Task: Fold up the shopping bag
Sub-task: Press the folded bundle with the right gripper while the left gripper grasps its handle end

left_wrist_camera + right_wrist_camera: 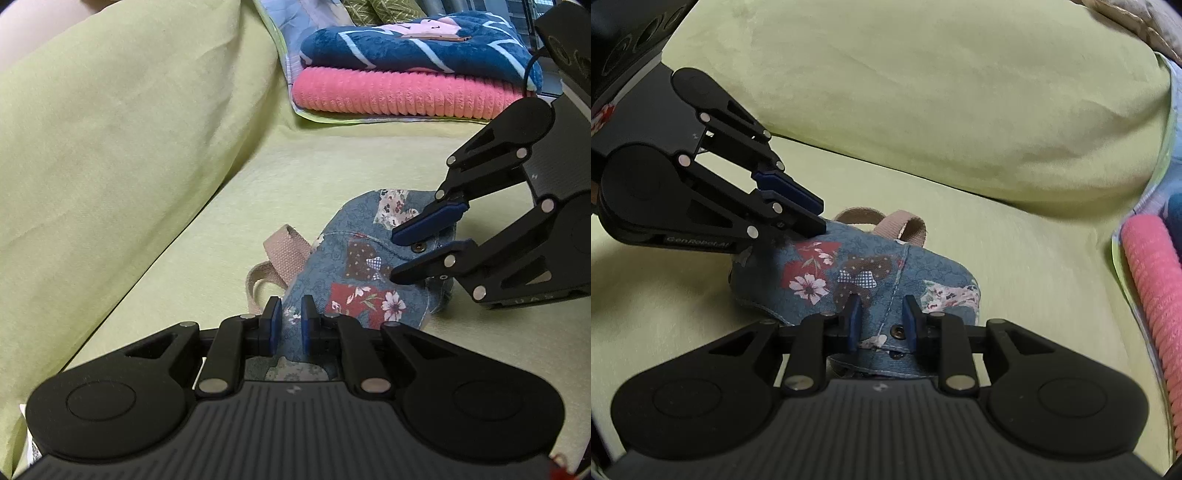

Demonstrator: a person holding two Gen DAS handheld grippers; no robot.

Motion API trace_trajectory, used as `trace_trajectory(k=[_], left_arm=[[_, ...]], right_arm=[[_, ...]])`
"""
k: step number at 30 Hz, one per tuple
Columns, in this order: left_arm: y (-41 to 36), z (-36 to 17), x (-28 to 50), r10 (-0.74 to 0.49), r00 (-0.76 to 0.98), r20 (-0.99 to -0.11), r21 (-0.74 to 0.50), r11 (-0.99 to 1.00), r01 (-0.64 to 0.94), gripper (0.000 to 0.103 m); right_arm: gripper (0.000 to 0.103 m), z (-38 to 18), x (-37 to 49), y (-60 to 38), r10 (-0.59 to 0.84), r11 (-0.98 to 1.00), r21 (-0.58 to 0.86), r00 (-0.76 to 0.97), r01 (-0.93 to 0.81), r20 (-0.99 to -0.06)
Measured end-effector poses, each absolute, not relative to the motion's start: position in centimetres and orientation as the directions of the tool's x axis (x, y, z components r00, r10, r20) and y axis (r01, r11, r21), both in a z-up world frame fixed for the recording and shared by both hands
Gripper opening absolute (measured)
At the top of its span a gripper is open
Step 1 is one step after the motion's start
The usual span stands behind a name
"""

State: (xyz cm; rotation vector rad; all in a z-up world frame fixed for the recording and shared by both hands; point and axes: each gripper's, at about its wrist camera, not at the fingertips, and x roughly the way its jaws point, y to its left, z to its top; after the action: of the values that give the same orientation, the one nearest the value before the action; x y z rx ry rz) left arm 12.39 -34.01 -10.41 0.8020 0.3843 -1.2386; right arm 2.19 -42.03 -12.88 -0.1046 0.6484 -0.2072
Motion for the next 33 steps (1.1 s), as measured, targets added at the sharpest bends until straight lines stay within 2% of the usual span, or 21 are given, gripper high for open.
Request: trace_trajectory(k=[7, 16, 19, 22, 26, 27, 28, 33], left_arm=[[-34.0, -10.4, 12.5, -0.684, 0.314, -0.659, 0.333, 0.109, 0.937, 0.008], [-33.9, -10.5, 12.7, -0.688, 0.307, -0.657, 0.332, 0.101, 0.938, 0.008], [-33.8, -10.7, 12.8, -0.691, 0.305, -0.656, 0.331, 0.1, 0.938, 0.008], [-34.0, -10.7, 12.6, -0.686, 0.311, -0.658, 0.349, 0.088, 0.933, 0.008], [-34.2, -9.9, 13.4, -0.67, 0.277, -0.689, 0.311, 0.072, 0.948, 0.008], [-34.3, -9.4, 14.0, -0.666, 0.257, -0.7, 0.273, 0.083, 0.958, 0.012], [-34.3, -9.0, 14.7, -0.663, 0.24, -0.709, 0.233, 0.1, 0.967, 0.021], [-34.8, -8.4, 17.1, -0.629, 0.271, -0.728, 0.214, 0.168, 0.962, 0.021]], right_arm=[[0.023, -10.4, 0.9, -41.7, -0.242, 0.967, -0.073, 0.802, 0.242, -0.547], [0.023, -10.4, 1.4, -40.1, -0.216, 0.975, -0.059, 0.841, 0.216, -0.495], [0.022, -11.7, 2.4, -40.1, -0.202, 0.978, -0.058, 0.832, 0.201, -0.516], [0.023, -12.6, 2.8, -40.7, -0.171, 0.978, 0.005, 0.813, 0.209, -0.556], [0.023, -12.7, 3.3, -40.3, -0.185, 0.979, -0.032, 0.798, 0.203, -0.573], [0.023, -12.7, 3.4, -40.4, -0.182, 0.979, -0.028, 0.795, 0.204, -0.578], [0.023, -12.6, 3.4, -40.4, -0.182, 0.979, -0.032, 0.793, 0.201, -0.581], [0.023, -12.5, 3.4, -40.7, -0.17, 0.98, -0.019, 0.789, 0.198, -0.591]])
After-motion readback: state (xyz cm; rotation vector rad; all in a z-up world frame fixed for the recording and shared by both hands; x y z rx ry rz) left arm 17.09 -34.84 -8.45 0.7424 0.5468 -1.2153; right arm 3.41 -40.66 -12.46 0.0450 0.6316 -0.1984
